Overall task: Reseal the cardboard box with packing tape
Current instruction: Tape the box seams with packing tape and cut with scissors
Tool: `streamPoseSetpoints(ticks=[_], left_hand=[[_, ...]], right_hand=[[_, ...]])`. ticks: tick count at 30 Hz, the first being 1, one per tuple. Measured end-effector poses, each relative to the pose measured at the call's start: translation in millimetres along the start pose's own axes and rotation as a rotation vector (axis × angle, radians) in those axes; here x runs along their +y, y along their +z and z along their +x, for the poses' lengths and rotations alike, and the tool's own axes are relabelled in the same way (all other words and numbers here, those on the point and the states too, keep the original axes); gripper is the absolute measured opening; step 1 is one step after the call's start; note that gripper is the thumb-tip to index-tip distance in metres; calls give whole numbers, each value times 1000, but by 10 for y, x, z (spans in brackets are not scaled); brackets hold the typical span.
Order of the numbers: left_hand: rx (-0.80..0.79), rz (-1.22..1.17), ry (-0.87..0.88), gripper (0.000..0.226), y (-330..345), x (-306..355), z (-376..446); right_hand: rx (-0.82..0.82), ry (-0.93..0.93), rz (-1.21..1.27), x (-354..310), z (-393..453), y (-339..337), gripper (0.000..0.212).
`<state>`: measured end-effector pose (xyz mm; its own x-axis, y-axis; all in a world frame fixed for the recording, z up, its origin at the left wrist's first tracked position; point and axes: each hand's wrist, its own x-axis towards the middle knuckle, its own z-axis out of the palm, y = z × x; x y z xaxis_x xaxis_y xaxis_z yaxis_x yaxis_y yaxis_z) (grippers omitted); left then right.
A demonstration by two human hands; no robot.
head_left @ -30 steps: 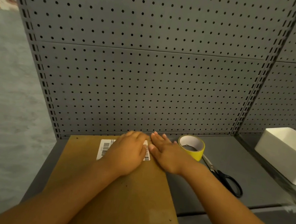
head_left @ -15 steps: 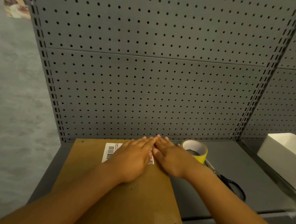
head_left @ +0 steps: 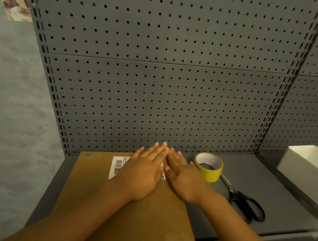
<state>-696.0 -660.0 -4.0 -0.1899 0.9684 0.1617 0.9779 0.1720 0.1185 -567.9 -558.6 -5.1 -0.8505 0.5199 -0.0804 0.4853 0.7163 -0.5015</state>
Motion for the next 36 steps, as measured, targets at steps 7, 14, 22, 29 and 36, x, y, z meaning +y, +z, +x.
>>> streamPoseSetpoints(ticks=[7, 14, 22, 29, 36], left_hand=[[24, -27, -8, 52, 10, -8, 0], [-25, -52, 37, 50, -4, -1, 7], [-61, -64, 55, 49, 42, -40, 59], [-83, -81, 73, 51, 45, -43, 68], [-100, -65, 63, 50, 30, -27, 81]], right_hand=[[-103, 25, -38, 4, 50, -111, 62], [56, 113, 543, 110, 66, -31, 66], [-89, 84, 709, 230, 98, 19, 76], [-101, 64, 648, 174, 125, 45, 67], [-113, 47, 562, 184, 133, 51, 59]])
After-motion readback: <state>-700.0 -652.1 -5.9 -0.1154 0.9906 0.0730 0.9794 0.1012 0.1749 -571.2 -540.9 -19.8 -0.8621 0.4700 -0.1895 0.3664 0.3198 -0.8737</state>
